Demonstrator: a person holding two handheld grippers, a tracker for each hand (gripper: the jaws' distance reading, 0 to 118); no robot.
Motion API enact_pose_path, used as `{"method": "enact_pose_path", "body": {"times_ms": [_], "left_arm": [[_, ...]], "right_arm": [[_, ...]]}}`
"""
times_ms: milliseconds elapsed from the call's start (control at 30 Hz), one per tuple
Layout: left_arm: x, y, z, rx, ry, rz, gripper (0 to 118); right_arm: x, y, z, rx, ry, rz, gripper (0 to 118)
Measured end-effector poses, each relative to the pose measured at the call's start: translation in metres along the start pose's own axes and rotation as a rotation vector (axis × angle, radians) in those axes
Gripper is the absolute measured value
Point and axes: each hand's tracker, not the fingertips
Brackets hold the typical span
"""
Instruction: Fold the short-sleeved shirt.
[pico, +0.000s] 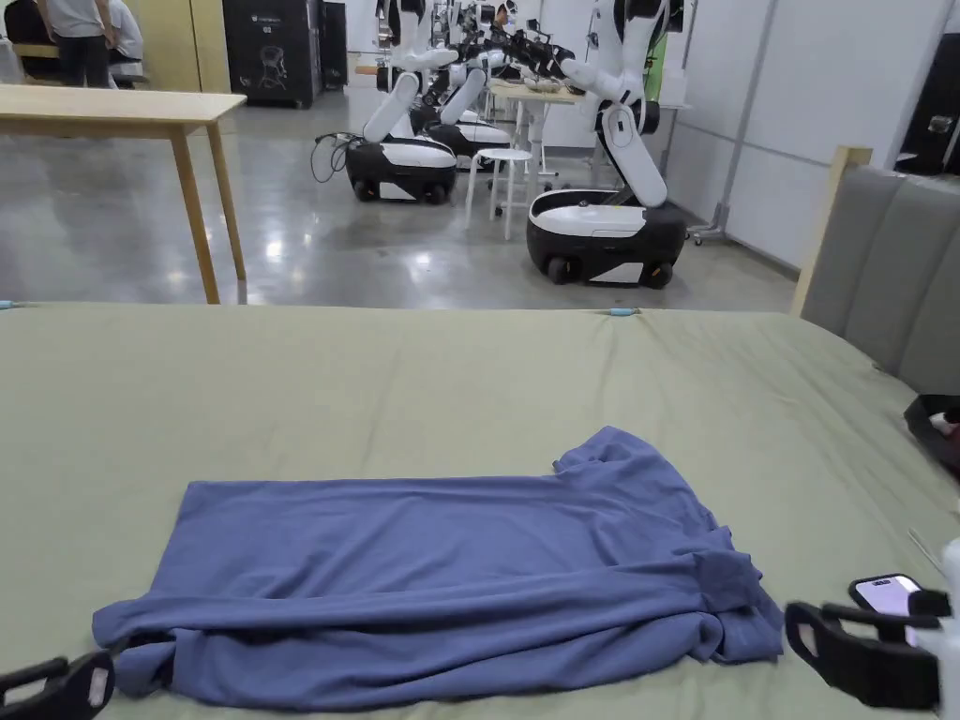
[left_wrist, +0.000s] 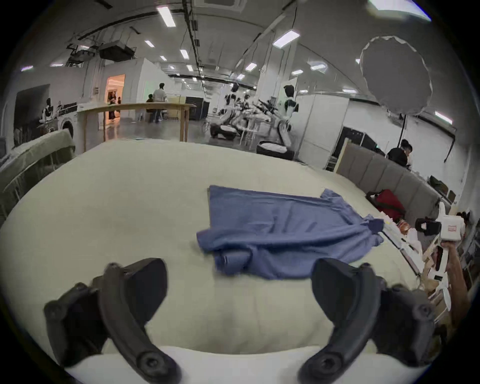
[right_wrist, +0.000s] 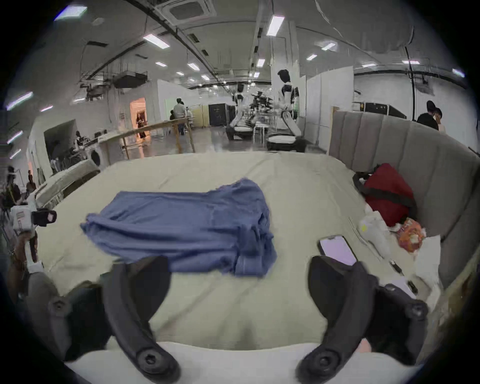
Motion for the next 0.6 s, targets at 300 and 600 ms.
{"method": "enact_pose_path", "body": {"times_ms": [300,600], "left_arm": [[0.001,-0.038,0.051,-0.017,0.078,-0.015,0],[-0.005,-0.005,-0.075,-0.126,0.048,-0.083,94]], "right_arm": [[-0.022,-0.05,0.047,-0.063,-0.009,-0.017,0],[-0.038,-0.037,0.039,-0.05,0.05,-0.007,0]]}}
